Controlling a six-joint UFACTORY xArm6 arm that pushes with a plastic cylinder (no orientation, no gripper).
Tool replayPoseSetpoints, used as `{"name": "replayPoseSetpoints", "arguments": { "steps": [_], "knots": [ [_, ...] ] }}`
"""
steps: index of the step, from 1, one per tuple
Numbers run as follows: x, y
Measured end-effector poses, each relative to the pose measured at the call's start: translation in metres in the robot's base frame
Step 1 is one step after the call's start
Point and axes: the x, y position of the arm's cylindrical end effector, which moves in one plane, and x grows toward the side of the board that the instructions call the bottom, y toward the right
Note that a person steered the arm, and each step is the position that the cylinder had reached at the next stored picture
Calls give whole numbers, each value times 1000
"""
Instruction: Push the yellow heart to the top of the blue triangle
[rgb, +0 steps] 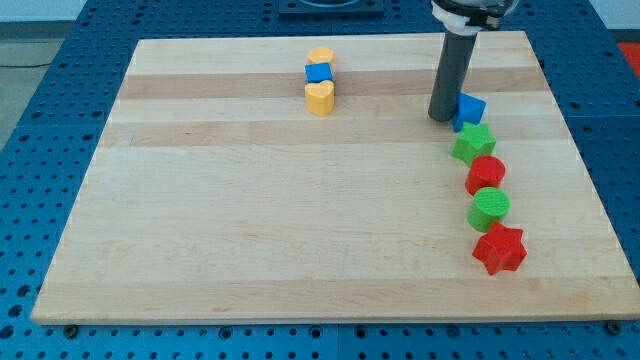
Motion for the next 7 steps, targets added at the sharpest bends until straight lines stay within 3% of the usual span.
{"name": "replayPoseSetpoints", "arguments": {
  "steps": [3, 4, 6, 7],
  "knots": [
    [22, -135],
    [12, -181],
    [-34, -183],
    [-34, -156]
  ]
}}
